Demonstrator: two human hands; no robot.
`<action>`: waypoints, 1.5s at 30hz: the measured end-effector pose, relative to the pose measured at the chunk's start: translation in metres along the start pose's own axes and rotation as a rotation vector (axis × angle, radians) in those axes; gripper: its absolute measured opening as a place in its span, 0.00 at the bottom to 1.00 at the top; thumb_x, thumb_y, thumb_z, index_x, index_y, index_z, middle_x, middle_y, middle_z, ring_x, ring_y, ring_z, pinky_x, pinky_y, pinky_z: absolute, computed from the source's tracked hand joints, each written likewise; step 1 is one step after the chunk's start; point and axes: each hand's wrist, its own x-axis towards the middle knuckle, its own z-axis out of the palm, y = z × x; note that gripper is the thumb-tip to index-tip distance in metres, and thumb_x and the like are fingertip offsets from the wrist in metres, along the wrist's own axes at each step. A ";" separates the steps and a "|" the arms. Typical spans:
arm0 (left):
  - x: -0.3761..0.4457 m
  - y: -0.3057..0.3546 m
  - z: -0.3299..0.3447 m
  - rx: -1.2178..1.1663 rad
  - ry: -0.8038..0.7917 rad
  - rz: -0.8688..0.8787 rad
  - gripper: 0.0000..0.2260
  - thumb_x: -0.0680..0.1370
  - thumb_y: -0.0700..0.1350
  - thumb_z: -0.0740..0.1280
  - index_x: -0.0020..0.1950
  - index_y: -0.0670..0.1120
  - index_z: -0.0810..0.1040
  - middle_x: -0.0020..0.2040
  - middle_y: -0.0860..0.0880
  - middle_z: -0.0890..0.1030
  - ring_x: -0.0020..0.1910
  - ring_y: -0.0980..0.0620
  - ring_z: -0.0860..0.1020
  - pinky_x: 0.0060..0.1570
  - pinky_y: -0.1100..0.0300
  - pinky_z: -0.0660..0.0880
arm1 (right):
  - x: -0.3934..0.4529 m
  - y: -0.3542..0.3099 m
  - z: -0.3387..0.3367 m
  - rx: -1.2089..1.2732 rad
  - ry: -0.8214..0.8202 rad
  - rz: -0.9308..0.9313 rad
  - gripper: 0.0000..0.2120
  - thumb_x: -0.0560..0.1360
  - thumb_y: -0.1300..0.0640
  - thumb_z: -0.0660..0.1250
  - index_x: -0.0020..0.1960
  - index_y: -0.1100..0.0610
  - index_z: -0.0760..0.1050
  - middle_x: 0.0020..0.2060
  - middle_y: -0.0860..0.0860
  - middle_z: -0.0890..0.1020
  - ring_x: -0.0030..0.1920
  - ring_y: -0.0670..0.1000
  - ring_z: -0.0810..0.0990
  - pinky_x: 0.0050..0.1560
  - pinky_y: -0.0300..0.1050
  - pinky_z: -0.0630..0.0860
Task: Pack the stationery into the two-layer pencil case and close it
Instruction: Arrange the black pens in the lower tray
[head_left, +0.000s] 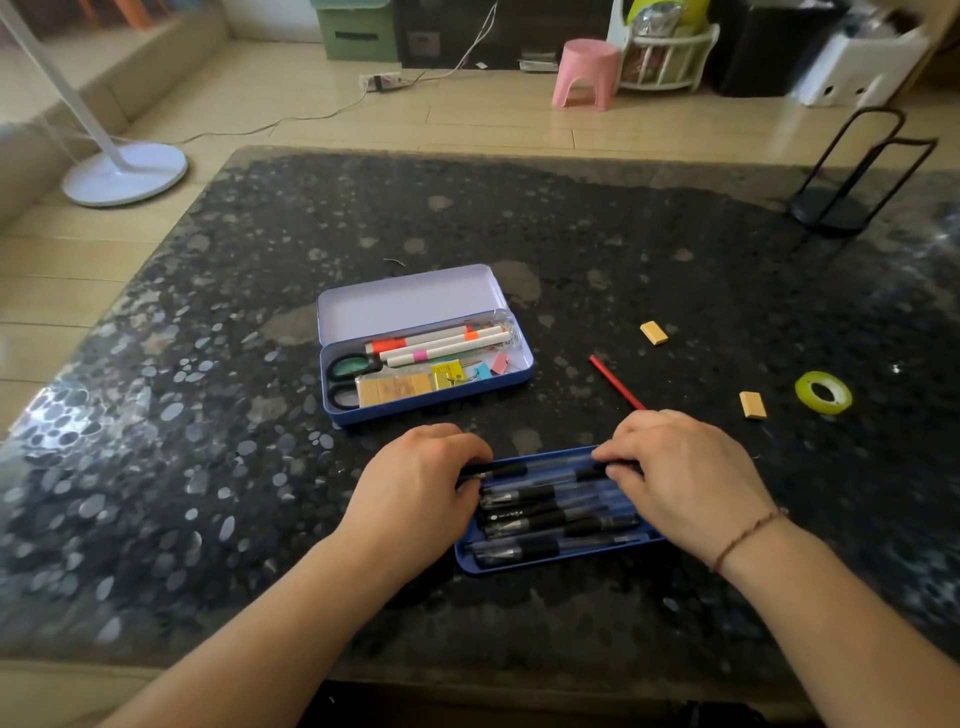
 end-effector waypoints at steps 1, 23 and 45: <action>0.000 0.001 0.000 0.002 0.020 -0.020 0.11 0.71 0.43 0.72 0.52 0.54 0.82 0.46 0.58 0.81 0.43 0.59 0.76 0.43 0.59 0.78 | 0.000 0.000 0.000 0.000 0.011 0.001 0.09 0.76 0.49 0.65 0.54 0.42 0.79 0.48 0.39 0.77 0.51 0.43 0.73 0.50 0.42 0.74; 0.008 -0.006 -0.003 -0.118 -0.120 -0.095 0.08 0.72 0.47 0.72 0.47 0.58 0.78 0.42 0.62 0.76 0.41 0.65 0.72 0.38 0.72 0.67 | 0.004 -0.004 0.000 0.142 0.053 -0.025 0.07 0.72 0.48 0.69 0.50 0.45 0.77 0.45 0.42 0.77 0.47 0.45 0.75 0.47 0.44 0.76; 0.004 -0.015 -0.007 -0.147 -0.134 -0.062 0.11 0.71 0.50 0.74 0.51 0.59 0.79 0.45 0.62 0.77 0.43 0.63 0.75 0.43 0.68 0.74 | 0.006 0.013 -0.006 0.102 -0.209 0.160 0.03 0.74 0.47 0.66 0.43 0.41 0.74 0.42 0.40 0.76 0.43 0.42 0.75 0.43 0.42 0.77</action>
